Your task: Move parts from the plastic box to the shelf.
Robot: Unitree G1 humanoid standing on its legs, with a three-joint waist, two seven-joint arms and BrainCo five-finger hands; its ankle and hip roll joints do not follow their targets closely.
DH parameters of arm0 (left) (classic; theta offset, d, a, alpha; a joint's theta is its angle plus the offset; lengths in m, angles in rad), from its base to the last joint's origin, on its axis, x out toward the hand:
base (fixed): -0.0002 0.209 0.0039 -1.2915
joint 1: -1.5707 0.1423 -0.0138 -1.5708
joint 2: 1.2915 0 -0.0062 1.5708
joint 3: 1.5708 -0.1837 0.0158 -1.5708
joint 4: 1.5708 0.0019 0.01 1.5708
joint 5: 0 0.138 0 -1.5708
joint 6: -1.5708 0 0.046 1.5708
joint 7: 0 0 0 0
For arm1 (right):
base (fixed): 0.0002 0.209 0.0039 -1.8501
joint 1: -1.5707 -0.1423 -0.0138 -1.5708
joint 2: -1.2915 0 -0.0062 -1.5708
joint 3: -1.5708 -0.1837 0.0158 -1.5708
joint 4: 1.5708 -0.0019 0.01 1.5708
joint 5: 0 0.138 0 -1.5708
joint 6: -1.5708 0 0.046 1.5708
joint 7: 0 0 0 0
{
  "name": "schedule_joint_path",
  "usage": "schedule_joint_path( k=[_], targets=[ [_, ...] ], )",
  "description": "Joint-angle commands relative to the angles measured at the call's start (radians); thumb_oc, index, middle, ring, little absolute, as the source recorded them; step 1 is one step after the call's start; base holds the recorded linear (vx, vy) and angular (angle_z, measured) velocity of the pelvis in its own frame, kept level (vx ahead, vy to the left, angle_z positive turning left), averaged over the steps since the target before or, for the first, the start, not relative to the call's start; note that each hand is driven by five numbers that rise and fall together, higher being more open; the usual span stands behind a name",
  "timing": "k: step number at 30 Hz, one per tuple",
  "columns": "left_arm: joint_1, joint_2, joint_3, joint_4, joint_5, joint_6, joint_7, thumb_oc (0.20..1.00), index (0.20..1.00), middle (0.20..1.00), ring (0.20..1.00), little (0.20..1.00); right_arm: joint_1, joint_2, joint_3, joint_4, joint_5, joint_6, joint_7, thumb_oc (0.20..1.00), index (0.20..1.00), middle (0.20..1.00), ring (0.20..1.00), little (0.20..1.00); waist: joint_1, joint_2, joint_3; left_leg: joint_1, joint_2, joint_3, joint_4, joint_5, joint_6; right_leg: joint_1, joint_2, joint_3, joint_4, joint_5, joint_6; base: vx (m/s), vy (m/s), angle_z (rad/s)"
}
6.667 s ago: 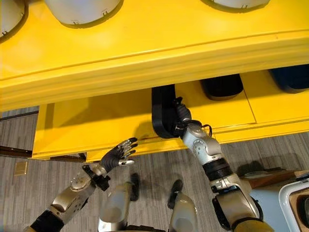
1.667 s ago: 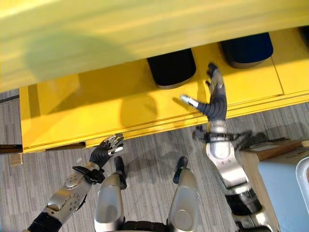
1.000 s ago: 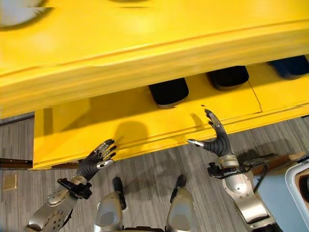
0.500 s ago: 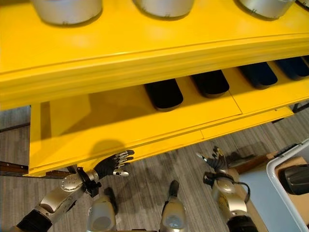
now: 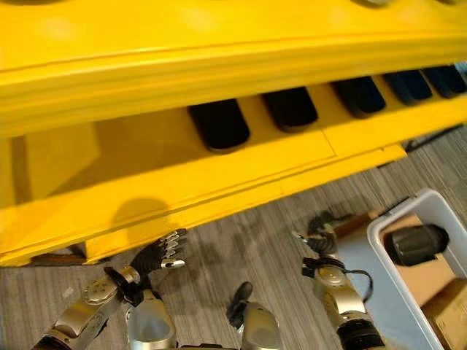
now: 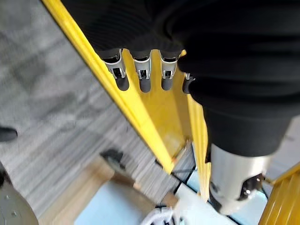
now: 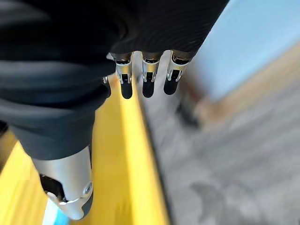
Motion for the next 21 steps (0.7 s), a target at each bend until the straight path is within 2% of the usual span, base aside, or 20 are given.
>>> schedule_joint_path(
  k=[1, 3, 4, 8, 10, 13, 14, 20, 21],
  targets=[
    [0.036, 0.048, 0.028, -0.074, -0.022, -0.079, 0.029, 1.000, 1.000, 1.000, 1.000, 1.000, -0.008, -0.003, -0.046, -0.039, 0.003, -0.077, -0.043, 1.000, 1.000, 1.000, 1.000, 1.000, 0.037, -0.012, -0.001, -0.012, -0.029, -0.003, 0.060, -0.029, 0.029, 0.023, -0.133, 0.012, -0.012, 0.077, 0.117, 0.11, -0.275, -0.40],
    [0.069, 0.043, 0.060, -0.077, -0.024, -0.044, 0.162, 1.000, 1.000, 1.000, 1.000, 1.000, 0.010, -0.011, -0.074, -0.047, 0.017, -0.105, -0.055, 1.000, 1.000, 1.000, 1.000, 1.000, 0.030, -0.006, -0.004, -0.003, -0.019, 0.009, 0.039, -0.017, 0.022, 0.007, -0.130, 0.012, -0.004, 0.070, 0.111, 0.05, -0.185, -0.37],
    [0.076, 0.028, 0.080, -0.056, -0.044, -0.074, 0.199, 1.000, 1.000, 1.000, 1.000, 1.000, 0.019, -0.006, -0.087, -0.060, 0.014, -0.108, -0.067, 1.000, 1.000, 1.000, 1.000, 1.000, 0.024, -0.004, -0.006, 0.005, -0.019, 0.012, 0.025, -0.013, 0.020, -0.005, -0.128, 0.017, 0.003, 0.069, 0.108, 0.04, -0.166, -0.30],
    [0.095, -0.012, 0.123, -0.053, -0.023, -0.166, 0.169, 1.000, 1.000, 1.000, 1.000, 1.000, 0.037, -0.003, -0.142, -0.087, 0.027, -0.136, -0.140, 1.000, 1.000, 1.000, 1.000, 1.000, 0.000, 0.010, -0.007, 0.012, 0.015, 0.039, 0.001, 0.010, -0.001, -0.059, -0.118, 0.023, 0.037, 0.054, 0.084, 0.01, -0.254, -0.30],
    [0.079, -0.012, 0.116, -0.072, -0.036, -0.187, 0.163, 1.000, 1.000, 1.000, 1.000, 1.000, 0.032, -0.011, -0.157, -0.087, 0.047, -0.164, -0.164, 1.000, 1.000, 1.000, 1.000, 1.000, -0.015, 0.017, -0.006, 0.014, 0.033, 0.046, -0.005, 0.020, -0.009, -0.079, -0.114, 0.031, 0.055, 0.049, 0.076, 0.00, -0.213, -0.24],
    [0.038, -0.012, 0.093, -0.095, -0.031, -0.175, 0.192, 1.000, 1.000, 1.000, 1.000, 1.000, 0.009, -0.023, -0.164, -0.087, 0.041, -0.196, -0.180, 1.000, 1.000, 1.000, 1.000, 1.000, -0.036, 0.029, -0.005, 0.015, 0.049, 0.052, -0.008, 0.027, -0.013, -0.105, -0.107, 0.048, 0.084, 0.037, 0.065, 0.01, -0.154, -0.23],
    [0.008, -0.012, 0.073, -0.105, -0.029, -0.191, 0.221, 1.000, 1.000, 1.000, 1.000, 1.000, -0.005, -0.032, -0.159, -0.101, 0.030, -0.204, -0.168, 1.000, 1.000, 1.000, 1.000, 1.000, -0.052, 0.037, -0.008, 0.016, 0.059, 0.057, -0.012, 0.034, -0.017, -0.126, -0.103, 0.061, 0.107, 0.029, 0.061, 0.03, -0.176, -0.33],
    [-0.071, -0.035, 0.020, -0.115, -0.022, -0.172, 0.254, 1.000, 1.000, 1.000, 1.000, 1.000, -0.019, -0.062, -0.104, -0.177, -0.053, -0.256, -0.118, 1.000, 1.000, 1.000, 1.000, 1.000, -0.098, 0.058, -0.014, 0.033, 0.093, 0.080, -0.025, 0.072, -0.035, -0.154, -0.076, 0.093, 0.139, 0.003, 0.039, 0.06, -0.152, -0.42],
    [-0.084, -0.036, 0.014, -0.112, -0.024, -0.172, 0.271, 1.000, 1.000, 1.000, 1.000, 1.000, -0.027, -0.076, -0.082, -0.196, -0.085, -0.252, -0.096, 1.000, 1.000, 1.000, 1.000, 1.000, -0.111, 0.055, -0.023, 0.046, 0.092, 0.069, -0.013, 0.064, -0.032, -0.170, -0.067, 0.120, 0.155, -0.002, 0.033, 0.15, -0.179, -0.41]
  ],
)
